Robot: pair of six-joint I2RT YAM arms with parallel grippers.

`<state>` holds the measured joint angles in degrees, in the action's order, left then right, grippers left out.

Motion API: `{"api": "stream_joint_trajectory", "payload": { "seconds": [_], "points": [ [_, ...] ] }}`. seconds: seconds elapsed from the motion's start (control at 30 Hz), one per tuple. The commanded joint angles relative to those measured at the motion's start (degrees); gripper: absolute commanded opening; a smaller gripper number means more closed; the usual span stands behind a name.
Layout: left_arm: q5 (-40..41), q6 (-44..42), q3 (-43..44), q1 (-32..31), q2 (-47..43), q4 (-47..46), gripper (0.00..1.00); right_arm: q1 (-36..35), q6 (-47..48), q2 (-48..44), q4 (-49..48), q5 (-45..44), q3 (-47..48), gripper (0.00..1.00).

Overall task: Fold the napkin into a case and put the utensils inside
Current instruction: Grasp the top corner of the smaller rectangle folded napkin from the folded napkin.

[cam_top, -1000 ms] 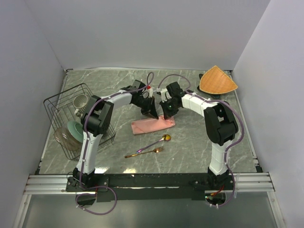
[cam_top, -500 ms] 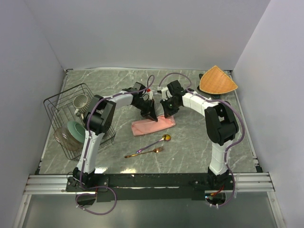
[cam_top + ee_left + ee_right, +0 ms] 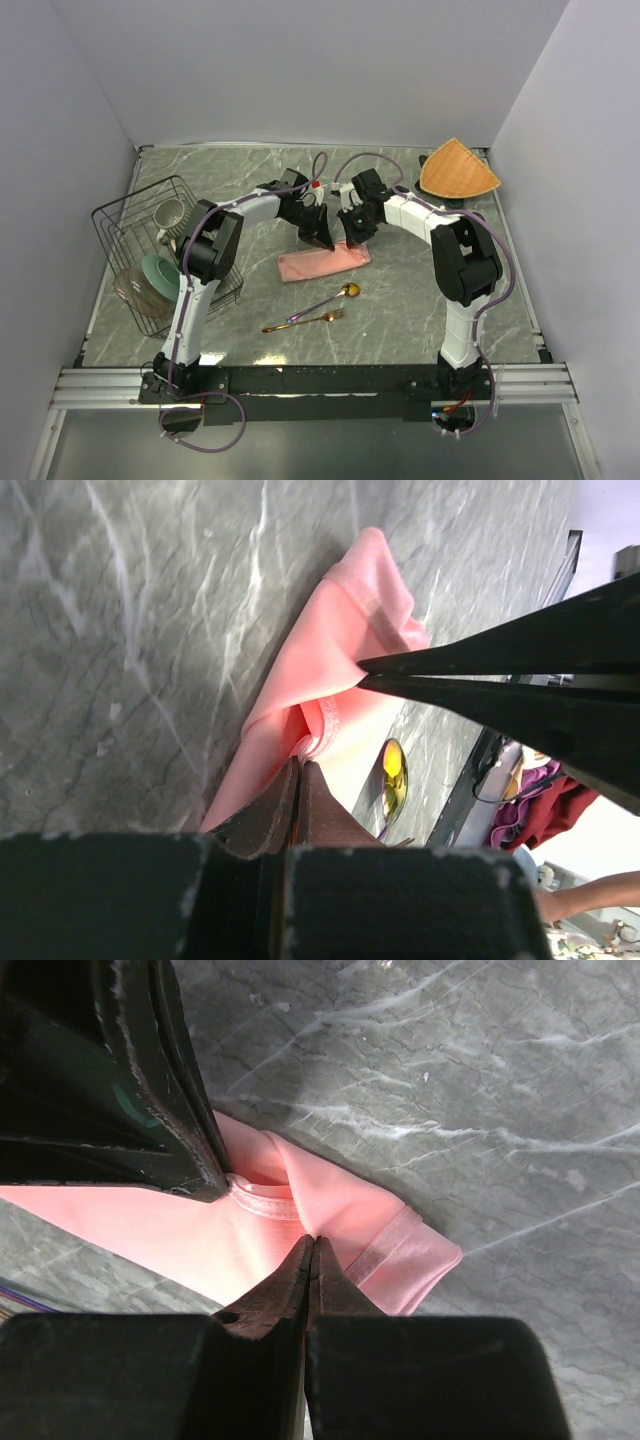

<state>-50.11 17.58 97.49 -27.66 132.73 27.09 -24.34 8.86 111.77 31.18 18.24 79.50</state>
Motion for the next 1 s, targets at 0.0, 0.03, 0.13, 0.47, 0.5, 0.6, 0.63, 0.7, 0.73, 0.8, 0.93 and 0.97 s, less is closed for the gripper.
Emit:
{"api": "stream_joint_trajectory", "payload": {
  "seconds": [0.0,0.03,0.13,0.47,0.5,0.6,0.63,0.7,0.73,0.8,0.93,0.97],
  "points": [
    [-0.44,-2.20,3.23,0.06,0.69,-0.47,0.01,0.52,0.63,-2.69,0.02,-0.40,2.59,0.00],
    [-0.08,-2.38,3.84,0.15,1.30,0.50,0.01,0.43,0.80,-2.61,0.02,-0.48,2.59,0.00],
    [0.89,-3.61,4.46,0.24,1.92,2.78,0.01,0.43,0.80,-1.99,0.20,-0.84,3.02,0.00],
    [3.79,-4.31,5.08,0.50,5.52,5.78,0.01,0.78,0.10,-2.60,0.99,-0.66,5.22,0.00],
    [3.79,-4.31,4.55,0.50,5.61,5.69,0.01,0.87,0.10,-2.78,0.99,-0.84,5.22,0.00],
    [3.61,-4.31,3.76,0.41,5.35,5.25,0.01,0.78,0.80,-3.31,0.73,-1.19,4.78,0.11],
    [3.70,-4.23,3.67,0.41,5.26,5.17,0.01,0.78,0.98,-3.57,0.55,-1.36,4.26,0.19],
    [3.61,-4.40,3.41,0.50,5.09,4.99,0.01,0.87,1.77,-4.01,-0.59,-1.54,3.47,0.28],
    [3.61,-4.31,3.23,0.50,5.00,4.99,0.01,0.78,2.03,-4.36,-0.77,-1.71,3.03,0.33],
    [3.53,-4.49,3.14,0.50,5.00,5.08,0.01,0.70,2.74,-4.63,-1.12,-2.42,2.76,0.42],
    [3.53,-4.31,3.32,0.41,5.26,5.08,0.01,-0.27,5.19,-5.85,-3.22,-4.52,0.66,0.47],
    [3.53,-4.31,3.58,0.50,5.35,5.08,0.01,-0.71,6.33,-6.12,-3.66,-5.31,0.13,0.47]
  ]
}}
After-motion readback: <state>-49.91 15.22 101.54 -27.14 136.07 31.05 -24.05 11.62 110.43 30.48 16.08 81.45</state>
